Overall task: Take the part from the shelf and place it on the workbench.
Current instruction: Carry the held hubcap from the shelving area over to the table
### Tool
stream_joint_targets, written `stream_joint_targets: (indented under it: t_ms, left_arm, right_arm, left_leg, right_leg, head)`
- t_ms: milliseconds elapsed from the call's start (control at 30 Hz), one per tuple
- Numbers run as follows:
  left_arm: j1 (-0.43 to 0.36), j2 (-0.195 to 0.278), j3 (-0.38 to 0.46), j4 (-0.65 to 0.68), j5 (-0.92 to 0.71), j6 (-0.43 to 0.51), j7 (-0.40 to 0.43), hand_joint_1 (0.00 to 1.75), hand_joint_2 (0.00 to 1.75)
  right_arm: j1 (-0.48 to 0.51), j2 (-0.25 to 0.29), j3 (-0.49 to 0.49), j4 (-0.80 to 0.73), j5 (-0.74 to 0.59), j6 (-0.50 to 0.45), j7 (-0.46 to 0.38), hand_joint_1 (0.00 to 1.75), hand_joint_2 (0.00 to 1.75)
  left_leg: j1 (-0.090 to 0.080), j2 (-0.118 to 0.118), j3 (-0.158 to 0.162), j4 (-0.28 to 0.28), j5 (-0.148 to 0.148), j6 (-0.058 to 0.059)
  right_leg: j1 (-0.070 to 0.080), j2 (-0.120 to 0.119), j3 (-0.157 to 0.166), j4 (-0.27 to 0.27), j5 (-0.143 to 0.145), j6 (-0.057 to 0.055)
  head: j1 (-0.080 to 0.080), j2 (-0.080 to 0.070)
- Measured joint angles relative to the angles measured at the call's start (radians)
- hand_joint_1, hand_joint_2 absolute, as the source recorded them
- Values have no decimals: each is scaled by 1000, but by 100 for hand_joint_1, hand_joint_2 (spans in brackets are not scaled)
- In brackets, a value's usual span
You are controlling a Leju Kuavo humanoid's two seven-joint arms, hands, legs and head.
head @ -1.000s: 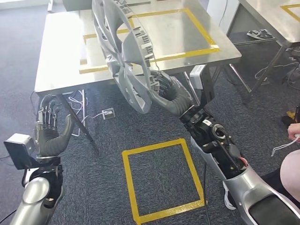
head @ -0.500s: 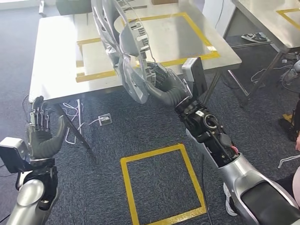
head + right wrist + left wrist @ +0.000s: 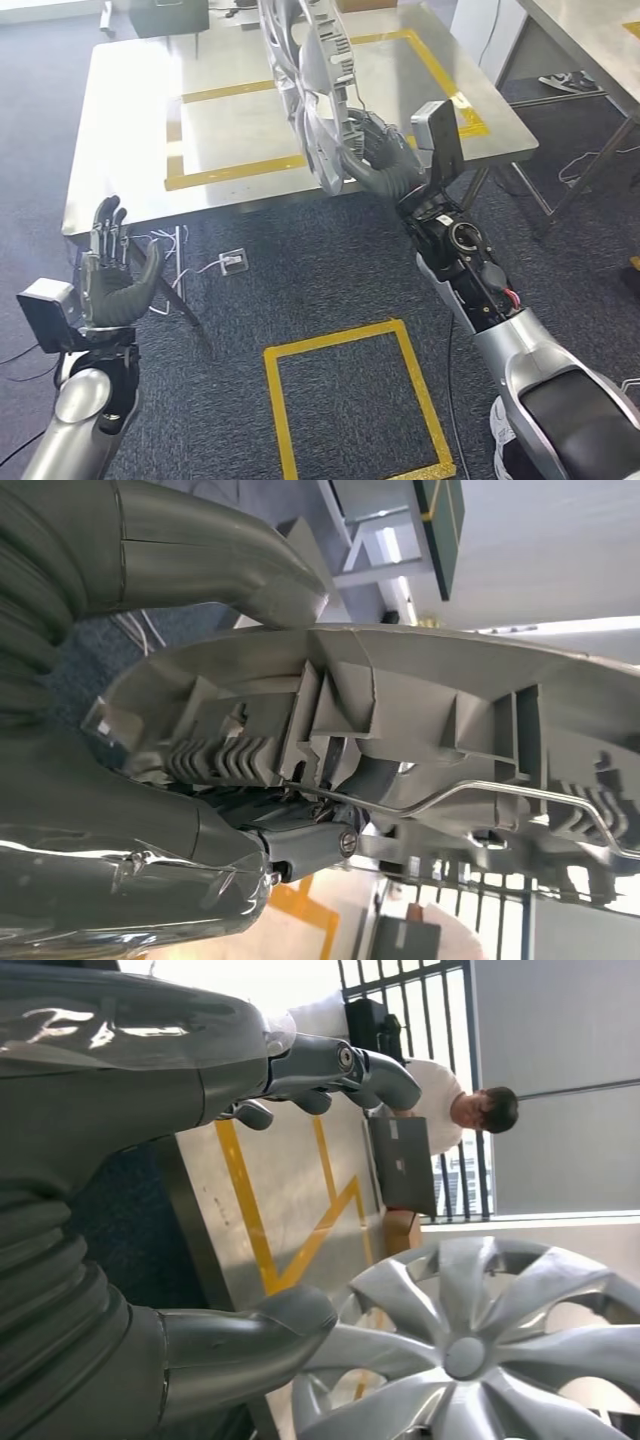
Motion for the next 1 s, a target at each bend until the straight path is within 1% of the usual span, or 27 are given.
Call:
stream_joint_targets:
  t_ms: [33, 100, 133, 167, 200, 267, 300, 333, 367, 400, 433, 467, 500, 533, 600, 633, 667, 700, 733, 767, 800, 833, 867, 900, 933, 967, 1000]
  left_arm:
    - [-1, 0, 0, 2, 0, 0, -1, 0, 175]
    - [-1, 0, 0, 6, 1, -2, -4, 0, 175]
    - [-1, 0, 0, 8, 2, -3, -6, 0, 175]
    - [-1, 0, 0, 11, 3, -4, -7, 0, 175]
    - [-1, 0, 0, 13, 4, -6, -8, 0, 175]
    - [-3, 0, 0, 16, 5, -9, -10, 0, 175]
    - [-5, 0, 0, 17, 6, -10, -11, 0, 175]
    - [-8, 0, 0, 17, 6, -11, -12, 0, 175]
    - [-11, 0, -1, 17, 6, -11, -13, 0, 175]
    - [-13, 0, -1, 18, 7, -12, -13, 0, 175]
    - [-15, 0, -1, 19, 7, -12, -14, 0, 175]
    - [-18, -1, -1, 20, 7, -13, -15, 0, 175]
    - [-21, -1, -1, 21, 7, -15, -16, 0, 175]
    - [-24, -2, -1, 23, 8, -17, -17, 0, 175]
    - [-26, -4, -2, 26, 8, -21, -18, 0, 175]
    - [-25, -5, -2, 27, 8, -22, -18, 0, 175]
    - [-24, -6, -3, 29, 8, -23, -18, 0, 175]
    - [-23, -6, -4, 30, 8, -23, -18, 0, 175]
    - [-23, -6, -4, 31, 8, -24, -18, 0, 175]
    - [-24, -6, -4, 32, 9, -24, -18, 0, 175]
    - [-25, -6, -4, 34, 9, -24, -18, 0, 175]
    - [-27, -6, -5, 36, 9, -24, -18, 0, 175]
    - [-30, -7, -5, 38, 9, -24, -18, 0, 175]
    - [-32, -8, -6, 39, 9, -25, -18, 0, 175]
    - [-34, -8, -6, 40, 9, -28, -18, 0, 175]
    - [-36, -9, -6, 40, 9, -31, -19, 0, 175]
    - [-37, -9, -7, 41, 8, -34, -21, 0, 175]
  right_arm:
    - [-8, 1, -2, 12, 3, -1, -4, 175, 175]
    - [-23, 2, -5, 39, 13, -4, -20, 175, 175]
    - [-32, 2, -6, 54, 17, -4, -30, 175, 175]
    - [-41, 2, -8, 70, 21, -3, -40, 175, 175]
    - [-52, 2, -9, 86, 24, -1, -47, 175, 175]
    - [-75, 3, -11, 118, 32, 1, -59, 175, 175]
    - [-87, 3, -12, 135, 37, 1, -65, 175, 175]
    - [-98, 3, -13, 151, 42, 0, -71, 175, 175]
    - [-109, 3, -15, 167, 46, -1, -77, 175, 175]
    - [-120, 3, -16, 182, 50, -2, -82, 175, 175]
    - [-133, 3, -17, 196, 54, -3, -85, 175, 175]
    - [-146, 3, -17, 212, 58, -4, -88, 175, 175]
    - [-160, 3, -17, 229, 62, -5, -92, 175, 175]
    - [-172, 3, -18, 248, 66, -6, -96, 175, 175]
    - [-186, 4, -18, 285, 73, -9, -109, 175, 175]
    - [-189, 4, -18, 299, 74, -10, -114, 175, 175]
    - [-190, 4, -18, 312, 75, -11, -118, 175, 175]
    - [-191, 4, -18, 324, 77, -11, -121, 175, 175]
    - [-192, 4, -18, 335, 79, -12, -122, 175, 175]
    - [-195, 4, -18, 348, 82, -13, -123, 175, 175]
    - [-200, 4, -18, 364, 84, -14, -124, 175, 175]
    - [-206, 4, -18, 383, 86, -15, -125, 175, 175]
    - [-214, 4, -18, 401, 89, -15, -126, 175, 175]
    - [-219, 5, -18, 415, 91, -16, -127, 175, 175]
    - [-225, 5, -18, 425, 96, -17, -130, 175, 175]
    - [-232, 5, -19, 433, 101, -19, -133, 175, 175]
    - [-240, 6, -19, 441, 108, -21, -136, 175, 175]
  left_leg:
    - [1, 2, -36, 59, -14, -5]
    - [2, 3, -133, 198, -54, -12]
    - [2, 3, -174, 242, -63, -13]
    - [2, 3, -196, 249, -53, -12]
    - [1, 3, -197, 216, -22, -8]
    - [-6, 3, -147, 62, 78, 8]
    - [-11, 4, -118, -12, 107, 16]
    - [-15, 4, -96, -61, 122, 23]
    - [-19, 4, -85, -84, 122, 29]
    - [-20, 4, -78, -88, 112, 33]
    - [-18, 5, -70, -91, 113, 37]
    - [-15, 5, -60, -96, 113, 42]
    - [-13, 5, -50, -99, 110, 46]
    - [-10, 5, -41, -102, 108, 48]
    - [-8, 5, -30, -102, 98, 51]
    - [-7, 5, -26, -102, 93, 50]
    - [-6, 4, -22, -101, 88, 49]
    - [-4, 2, -16, -100, 82, 47]
    - [-1, 1, -9, -97, 74, 43]
    - [3, -1, -1, -91, 64, 38]
    - [7, -2, 7, -85, 53, 31]
    - [10, -4, 12, -78, 43, 25]
    - [11, -5, 12, -71, 35, 18]
    - [10, -5, 9, -66, 30, 12]
    - [9, -6, 5, -63, 26, 5]
    - [8, -6, 2, -62, 23, -1]
    - [8, -5, 2, -59, 20, -6]
  right_leg:
    - [-1, 0, 6, -2, -3, -5]
    - [0, 0, 13, -2, -13, -11]
    - [1, 1, 17, -1, -19, -13]
    - [2, 2, 22, 1, -26, -13]
    - [3, 4, 30, 2, -33, -13]
    - [4, 6, 47, 3, -48, -12]
    - [5, 7, 54, 3, -56, -9]
    - [5, 7, 58, 2, -62, -4]
    - [5, 7, 62, 4, -67, 1]
    - [6, 7, 65, 4, -70, 6]
    - [6, 7, 68, 5, -76, 11]
    - [5, 5, 68, 15, -82, 15]
    - [5, 4, 57, 40, -95, 18]
    - [4, 3, 32, 90, -113, 22]
    - [2, 3, -45, 230, -159, 28]
    - [0, 2, -81, 286, -178, 31]
    - [-2, 2, -107, 319, -189, 35]
    - [-5, 2, -119, 322, -183, 39]
    - [-10, 2, -121, 300, -161, 45]
    - [-16, 1, -111, 249, -119, 53]
    - [-24, 0, -92, 176, -64, 62]
    - [-27, 0, -73, 110, -25, 70]
    - [-28, 0, -52, 55, -4, 69]
    - [-27, 0, -42, 27, 2, 62]
    - [-21, 0, -37, 20, -10, 50]
    - [-20, 0, -32, 18, -12, 36]
    - [-20, 1, -30, 20, -10, 27]
  head:
    - [-4, 0]
    - [-13, 0]
    - [-17, 0]
    - [-21, 0]
    - [-24, 0]
    - [-30, 0]
    - [-32, 0]
    - [-33, 0]
    - [-33, 0]
    - [-33, 0]
    - [-32, 0]
    - [-31, 0]
    - [-29, 0]
    - [-26, 0]
    - [-19, 0]
    - [-17, 0]
    - [-16, 0]
    - [-15, 0]
    - [-12, 0]
    - [-9, 0]
    - [-5, 0]
    - [-2, 0]
    - [3, 0]
    - [5, 0]
    - [4, 0]
    - [3, 0]
    - [0, 0]
